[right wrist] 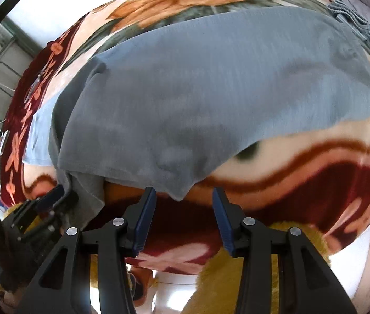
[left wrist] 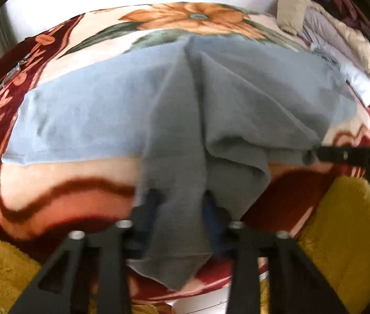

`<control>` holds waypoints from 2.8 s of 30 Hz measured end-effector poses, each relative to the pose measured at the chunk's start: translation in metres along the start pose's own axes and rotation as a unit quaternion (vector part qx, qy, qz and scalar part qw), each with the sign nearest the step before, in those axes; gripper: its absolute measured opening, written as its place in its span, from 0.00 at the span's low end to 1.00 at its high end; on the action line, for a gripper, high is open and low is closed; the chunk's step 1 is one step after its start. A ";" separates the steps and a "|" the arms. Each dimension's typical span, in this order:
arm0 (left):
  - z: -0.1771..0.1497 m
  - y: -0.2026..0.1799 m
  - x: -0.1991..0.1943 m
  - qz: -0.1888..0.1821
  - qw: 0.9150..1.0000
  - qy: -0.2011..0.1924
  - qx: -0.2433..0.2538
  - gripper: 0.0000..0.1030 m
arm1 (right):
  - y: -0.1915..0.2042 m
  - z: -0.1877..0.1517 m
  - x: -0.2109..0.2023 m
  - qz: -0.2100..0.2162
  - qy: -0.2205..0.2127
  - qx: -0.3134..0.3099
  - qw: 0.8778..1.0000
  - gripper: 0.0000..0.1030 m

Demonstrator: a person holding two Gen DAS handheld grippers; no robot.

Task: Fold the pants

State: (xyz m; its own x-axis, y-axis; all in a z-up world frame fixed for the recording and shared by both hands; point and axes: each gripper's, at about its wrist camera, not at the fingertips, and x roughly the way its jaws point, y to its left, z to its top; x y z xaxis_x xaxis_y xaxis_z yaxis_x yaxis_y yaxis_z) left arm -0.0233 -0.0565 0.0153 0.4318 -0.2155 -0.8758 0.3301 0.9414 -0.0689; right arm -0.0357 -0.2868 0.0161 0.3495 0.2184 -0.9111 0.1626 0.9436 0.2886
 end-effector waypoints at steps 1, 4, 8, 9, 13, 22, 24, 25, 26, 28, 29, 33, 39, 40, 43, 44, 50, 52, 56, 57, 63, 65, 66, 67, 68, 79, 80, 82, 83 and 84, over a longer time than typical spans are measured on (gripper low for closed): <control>0.000 0.003 -0.002 -0.012 1.000 -0.001 -0.008 0.20 | 0.001 0.000 -0.001 0.001 -0.001 0.002 1.000 0.44; 0.001 0.010 -0.009 -0.041 0.999 -0.005 -0.025 0.10 | 0.008 0.004 -0.009 0.005 -0.013 0.002 1.000 0.44; 0.007 0.014 -0.031 -0.054 0.998 -0.026 -0.025 0.09 | 0.017 0.011 -0.026 0.012 -0.042 -0.011 0.999 0.44; 0.009 0.016 -0.038 -0.055 0.998 -0.034 -0.026 0.09 | 0.019 0.013 -0.030 0.014 -0.050 -0.012 0.999 0.44; 0.020 0.035 -0.062 -0.055 0.995 -0.064 -0.045 0.08 | 0.026 0.019 -0.038 0.025 -0.066 -0.014 0.997 0.44; 0.064 0.108 -0.055 -0.015 0.991 -0.073 -0.108 0.07 | 0.049 0.024 -0.015 0.033 -0.047 -0.050 0.997 0.44; 0.071 0.121 -0.049 -0.005 0.991 -0.067 -0.114 0.06 | 0.055 0.025 -0.009 0.033 -0.042 -0.060 0.997 0.44; 0.074 0.128 -0.045 0.001 0.991 -0.063 -0.117 0.05 | 0.058 0.026 -0.006 0.035 -0.040 -0.065 0.996 0.44; 0.079 0.135 -0.041 0.008 0.991 -0.061 -0.119 0.05 | 0.062 0.027 -0.003 0.037 -0.037 -0.070 0.996 0.44; 0.087 0.148 -0.034 0.013 0.991 -0.054 -0.123 0.05 | 0.070 0.029 0.004 0.040 -0.028 -0.081 0.996 0.44; 0.089 0.154 -0.031 0.014 0.991 -0.051 -0.126 0.05 | 0.074 0.031 0.006 0.042 -0.025 -0.086 0.995 0.44; 0.095 0.173 -0.028 0.008 0.989 -0.042 -0.142 0.11 | 0.094 0.044 0.015 0.044 -0.013 -0.112 0.993 0.44; 0.092 0.188 -0.030 -0.017 0.989 -0.045 -0.141 0.28 | 0.121 0.055 0.030 0.047 -0.008 -0.131 0.990 0.44; 0.092 0.189 -0.029 -0.025 0.989 -0.044 -0.140 0.28 | 0.123 0.054 0.034 0.048 -0.005 -0.131 0.990 0.44; 0.092 0.190 -0.024 -0.052 0.989 -0.038 -0.134 0.28 | 0.128 0.050 0.051 0.048 0.014 -0.127 0.991 0.44; 0.091 0.190 -0.022 -0.062 0.989 -0.037 -0.129 0.28 | 0.128 0.047 0.058 0.045 0.021 -0.125 0.991 0.44; 0.090 0.186 -0.008 -0.080 0.991 -0.031 -0.103 0.28 | 0.127 0.043 0.068 0.036 0.021 -0.123 0.992 0.45; 0.089 0.188 -0.002 -0.090 0.990 -0.022 -0.107 0.28 | 0.125 0.043 0.070 0.041 0.020 -0.117 0.992 0.45; 0.090 0.193 0.007 -0.099 0.988 -0.002 -0.122 0.39 | 0.123 0.043 0.071 0.042 0.015 -0.110 0.993 0.45; 0.090 0.193 0.009 -0.093 0.988 0.003 -0.122 0.39 | 0.124 0.042 0.071 0.040 0.014 -0.110 0.993 0.45; 0.087 0.192 0.005 -0.067 0.990 0.020 -0.123 0.54 | 0.127 0.042 0.073 0.038 0.008 -0.107 0.994 0.48; 0.085 0.193 0.005 -0.055 0.991 0.019 -0.117 0.55 | 0.127 0.042 0.074 0.041 0.008 -0.106 0.993 0.51; 0.085 0.193 0.007 -0.049 0.992 0.021 -0.112 0.55 | 0.127 0.042 0.074 0.045 0.009 -0.108 0.993 0.55; 0.084 0.193 0.008 -0.049 0.993 0.024 -0.109 0.55 | 0.128 0.042 0.074 0.048 0.010 -0.111 0.993 0.56; 0.084 0.192 0.010 -0.050 0.993 0.027 -0.108 0.55 | 0.129 0.042 0.075 0.047 0.010 -0.113 0.992 0.56; 0.092 0.186 0.003 -0.034 0.995 -0.006 -0.091 0.10 | 0.129 0.040 0.073 0.052 0.003 -0.110 0.993 0.58; 0.092 0.185 0.000 -0.032 0.995 -0.007 -0.089 0.07 | 0.128 0.040 0.071 0.054 0.002 -0.107 0.993 0.58; 0.093 0.183 -0.009 -0.023 0.996 -0.014 -0.086 0.03 | 0.126 0.041 0.066 0.059 -0.001 -0.097 0.994 0.53; 0.094 0.182 -0.014 -0.023 0.996 -0.019 -0.088 0.03 | 0.123 0.042 0.059 0.068 -0.011 -0.086 0.994 0.49; 0.095 0.183 -0.021 -0.023 0.995 -0.025 -0.093 0.03 | 0.121 0.042 0.053 0.080 -0.020 -0.078 0.994 0.44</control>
State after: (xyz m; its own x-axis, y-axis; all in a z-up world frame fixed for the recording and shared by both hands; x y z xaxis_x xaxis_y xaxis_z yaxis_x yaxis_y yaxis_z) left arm 0.1080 0.0955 0.0668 0.4630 -0.2681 -0.8448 0.1910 0.9609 -0.2003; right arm 0.0415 -0.1712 0.0155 0.3968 0.3624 -0.8433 -0.0415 0.9249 0.3779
